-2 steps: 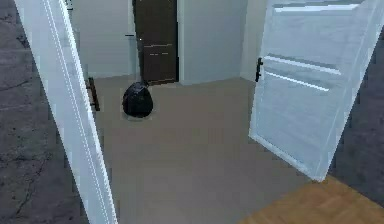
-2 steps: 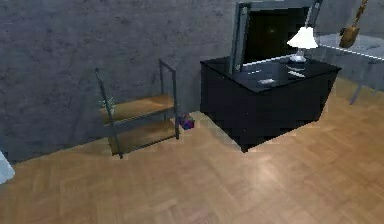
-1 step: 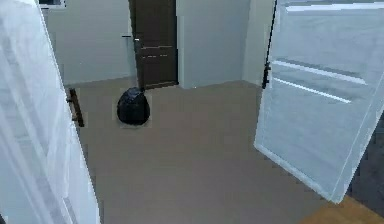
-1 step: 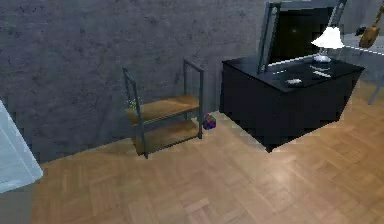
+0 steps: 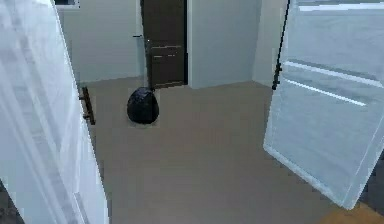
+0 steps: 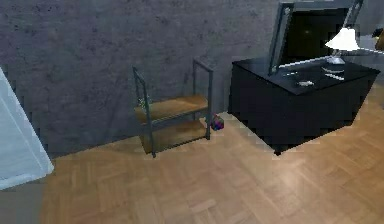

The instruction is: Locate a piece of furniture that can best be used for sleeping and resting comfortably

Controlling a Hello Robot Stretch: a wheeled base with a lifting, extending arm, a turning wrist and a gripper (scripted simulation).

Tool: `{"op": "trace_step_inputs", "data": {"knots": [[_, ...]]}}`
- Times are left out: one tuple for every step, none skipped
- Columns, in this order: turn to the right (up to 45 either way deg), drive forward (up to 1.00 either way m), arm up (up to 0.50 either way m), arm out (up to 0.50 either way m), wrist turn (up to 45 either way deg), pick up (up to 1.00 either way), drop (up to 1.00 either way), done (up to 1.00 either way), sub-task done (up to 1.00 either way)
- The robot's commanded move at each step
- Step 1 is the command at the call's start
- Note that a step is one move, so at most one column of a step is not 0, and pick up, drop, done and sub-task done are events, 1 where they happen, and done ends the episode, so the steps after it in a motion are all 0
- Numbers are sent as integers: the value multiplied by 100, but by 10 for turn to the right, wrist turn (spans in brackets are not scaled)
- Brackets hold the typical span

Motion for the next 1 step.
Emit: {"op": "trace_step_inputs", "data": {"knots": [[450,0,0,0,0,0,0,0,0]]}}
